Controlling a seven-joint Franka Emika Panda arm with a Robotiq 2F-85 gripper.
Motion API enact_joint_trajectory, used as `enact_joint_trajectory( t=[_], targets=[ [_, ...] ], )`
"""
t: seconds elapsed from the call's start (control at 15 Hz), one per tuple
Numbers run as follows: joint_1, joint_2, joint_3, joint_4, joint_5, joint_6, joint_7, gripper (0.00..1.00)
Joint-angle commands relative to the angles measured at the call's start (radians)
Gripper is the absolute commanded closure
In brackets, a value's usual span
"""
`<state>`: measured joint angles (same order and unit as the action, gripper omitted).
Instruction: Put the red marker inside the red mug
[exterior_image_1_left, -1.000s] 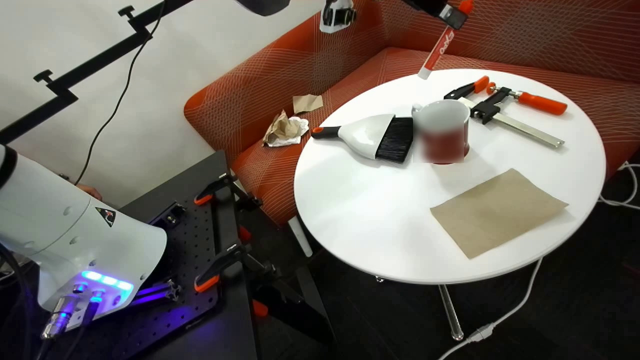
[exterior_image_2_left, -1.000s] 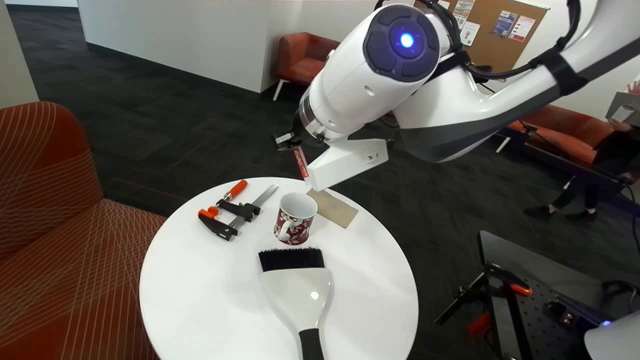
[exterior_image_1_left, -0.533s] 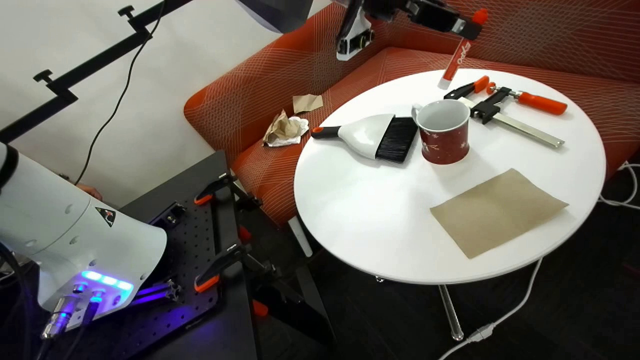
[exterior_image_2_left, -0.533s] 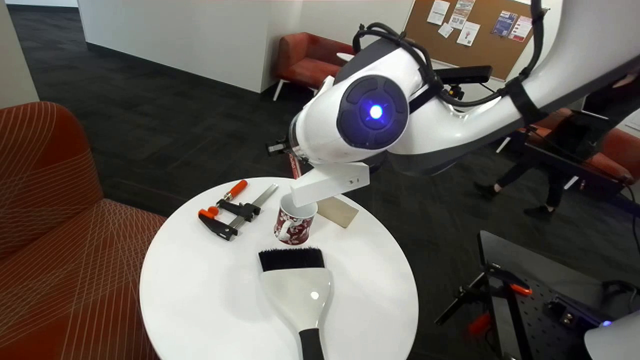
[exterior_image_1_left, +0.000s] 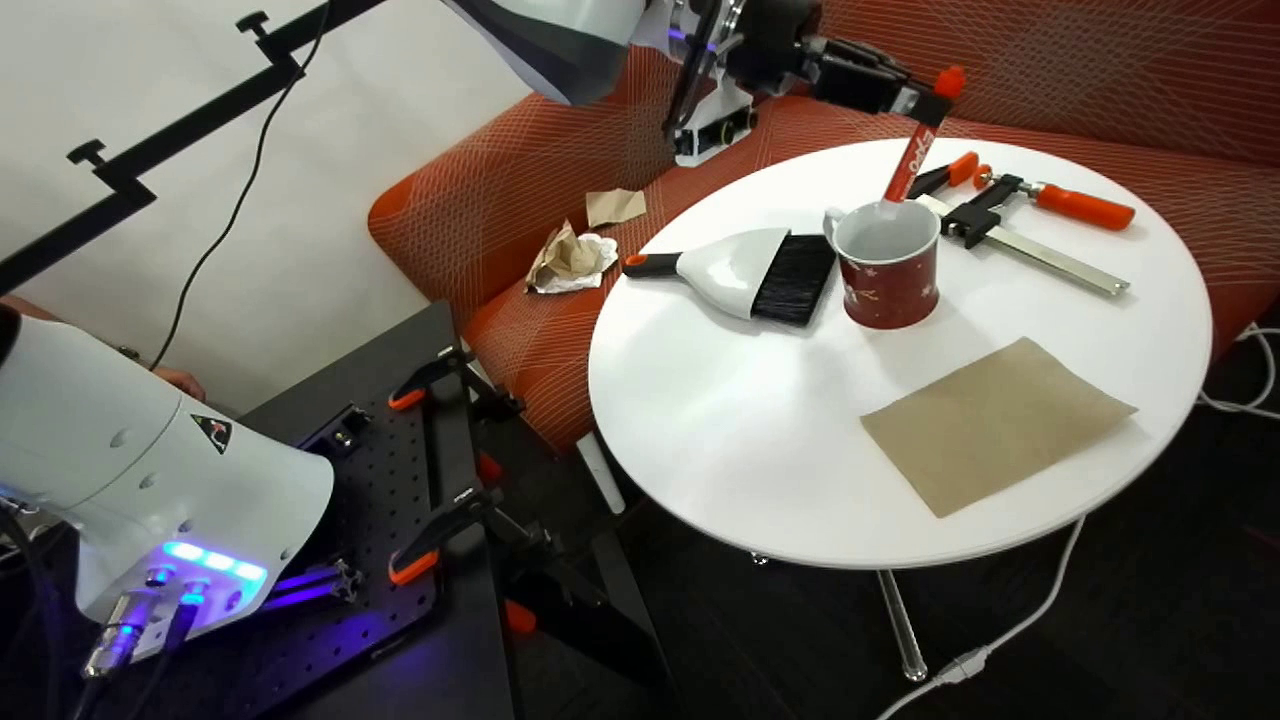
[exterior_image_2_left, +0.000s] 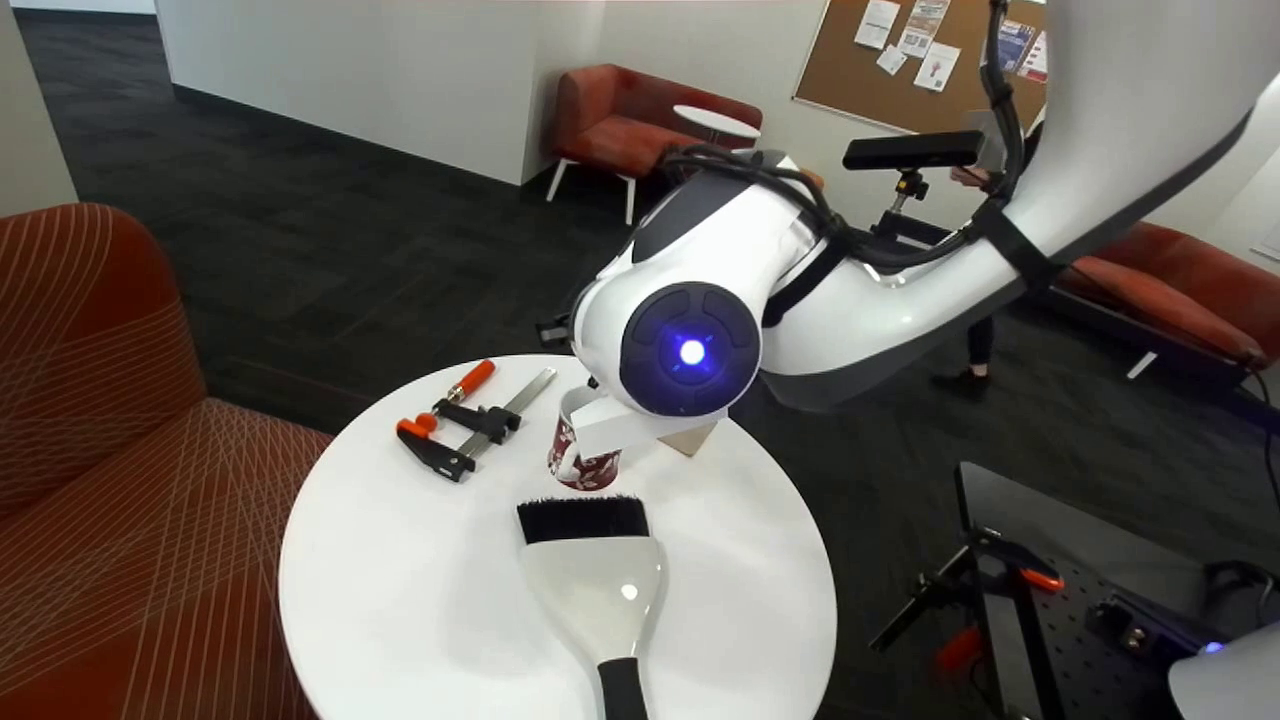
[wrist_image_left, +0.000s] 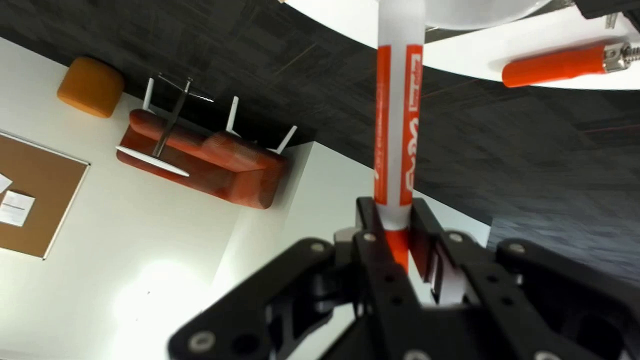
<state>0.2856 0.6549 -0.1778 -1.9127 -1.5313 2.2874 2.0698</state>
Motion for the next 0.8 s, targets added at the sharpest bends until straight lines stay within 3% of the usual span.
enact_joint_trajectory(
  t=[0.0, 0.27, 0.73],
  targets=[
    [-0.091, 0.01, 0.103, 0.015, -0.04, -0.054, 0.022, 0.95],
    [-0.139, 0.029, 0.157, 0.021, -0.07, -0.041, 0.026, 0.95],
    [-0.165, 0.09, 0.2, 0.033, -0.147, -0.044, 0.037, 0.95]
  ],
)
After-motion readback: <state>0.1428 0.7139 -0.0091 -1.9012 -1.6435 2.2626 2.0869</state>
